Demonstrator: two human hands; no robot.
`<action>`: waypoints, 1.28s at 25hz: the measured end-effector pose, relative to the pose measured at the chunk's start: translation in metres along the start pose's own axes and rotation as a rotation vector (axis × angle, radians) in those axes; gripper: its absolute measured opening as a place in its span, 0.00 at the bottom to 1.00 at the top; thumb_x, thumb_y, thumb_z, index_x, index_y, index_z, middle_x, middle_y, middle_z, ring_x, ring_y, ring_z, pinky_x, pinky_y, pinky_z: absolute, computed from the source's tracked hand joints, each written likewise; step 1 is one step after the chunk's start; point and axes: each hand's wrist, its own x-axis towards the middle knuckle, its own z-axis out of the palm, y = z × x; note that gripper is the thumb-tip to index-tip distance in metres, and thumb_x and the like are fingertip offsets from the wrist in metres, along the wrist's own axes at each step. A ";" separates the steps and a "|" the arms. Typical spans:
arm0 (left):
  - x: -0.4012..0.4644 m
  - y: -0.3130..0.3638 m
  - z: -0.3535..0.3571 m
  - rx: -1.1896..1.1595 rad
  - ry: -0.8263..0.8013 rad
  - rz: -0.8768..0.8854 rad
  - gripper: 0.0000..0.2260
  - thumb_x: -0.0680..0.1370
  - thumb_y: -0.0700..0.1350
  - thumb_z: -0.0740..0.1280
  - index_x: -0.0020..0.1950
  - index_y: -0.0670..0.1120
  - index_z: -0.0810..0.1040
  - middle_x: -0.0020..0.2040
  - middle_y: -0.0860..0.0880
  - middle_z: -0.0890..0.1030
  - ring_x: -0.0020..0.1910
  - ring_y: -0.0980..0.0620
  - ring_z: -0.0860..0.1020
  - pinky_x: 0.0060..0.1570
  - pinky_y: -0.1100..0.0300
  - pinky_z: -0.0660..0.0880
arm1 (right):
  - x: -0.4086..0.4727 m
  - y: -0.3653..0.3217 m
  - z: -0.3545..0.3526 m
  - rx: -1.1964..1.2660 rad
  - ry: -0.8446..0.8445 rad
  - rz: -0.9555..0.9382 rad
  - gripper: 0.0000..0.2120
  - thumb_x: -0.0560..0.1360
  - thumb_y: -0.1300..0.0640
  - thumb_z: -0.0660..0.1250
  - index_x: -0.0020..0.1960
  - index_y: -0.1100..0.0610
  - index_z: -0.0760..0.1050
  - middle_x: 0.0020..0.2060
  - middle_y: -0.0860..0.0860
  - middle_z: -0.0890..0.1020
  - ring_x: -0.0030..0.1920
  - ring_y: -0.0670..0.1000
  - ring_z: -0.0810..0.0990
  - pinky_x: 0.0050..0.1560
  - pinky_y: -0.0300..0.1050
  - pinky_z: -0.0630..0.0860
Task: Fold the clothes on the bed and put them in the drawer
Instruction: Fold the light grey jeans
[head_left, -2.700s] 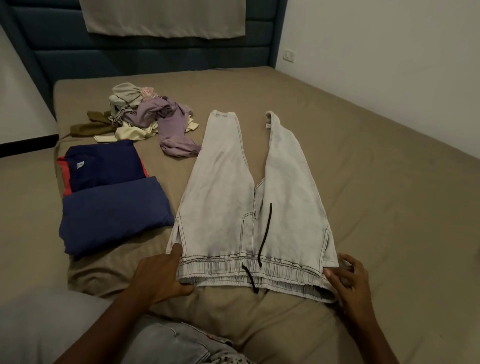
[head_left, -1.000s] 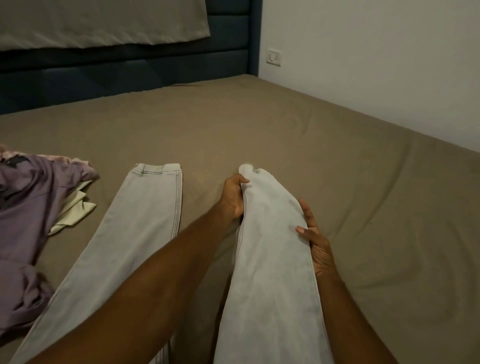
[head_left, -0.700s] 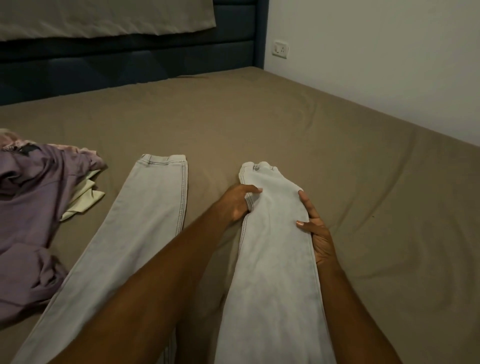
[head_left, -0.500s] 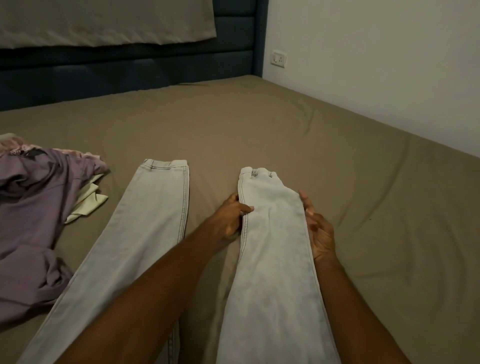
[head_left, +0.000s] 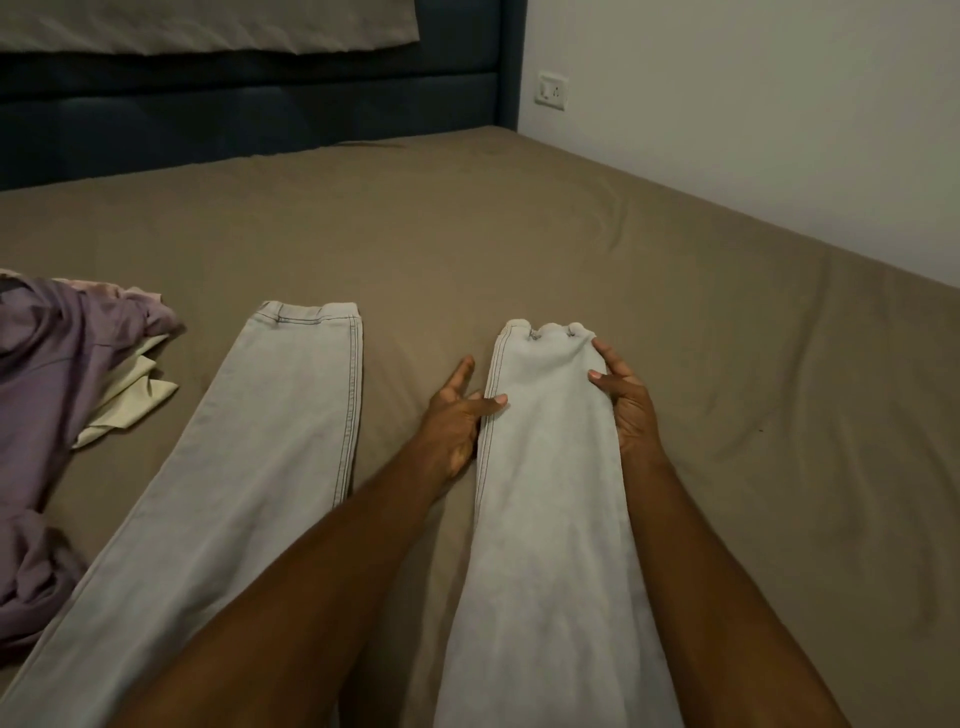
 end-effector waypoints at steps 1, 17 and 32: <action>-0.003 0.001 0.001 0.010 -0.004 0.022 0.39 0.76 0.23 0.65 0.82 0.50 0.61 0.64 0.40 0.82 0.58 0.42 0.83 0.51 0.51 0.84 | -0.002 -0.001 0.002 -0.030 0.046 -0.008 0.30 0.71 0.72 0.65 0.73 0.61 0.73 0.69 0.59 0.78 0.70 0.65 0.76 0.70 0.62 0.73; 0.000 -0.009 -0.004 0.127 0.087 -0.007 0.24 0.75 0.24 0.68 0.69 0.39 0.78 0.51 0.42 0.86 0.45 0.47 0.86 0.45 0.55 0.84 | -0.118 0.029 0.036 -2.036 0.258 -0.220 0.22 0.85 0.51 0.59 0.78 0.50 0.67 0.64 0.64 0.70 0.57 0.65 0.77 0.55 0.56 0.76; -0.182 -0.022 -0.014 0.185 0.056 -0.069 0.49 0.67 0.23 0.75 0.83 0.45 0.58 0.73 0.44 0.75 0.61 0.52 0.80 0.46 0.59 0.82 | -0.149 -0.002 0.000 -0.843 0.050 -0.021 0.23 0.83 0.63 0.65 0.77 0.53 0.70 0.76 0.48 0.71 0.73 0.45 0.71 0.75 0.45 0.69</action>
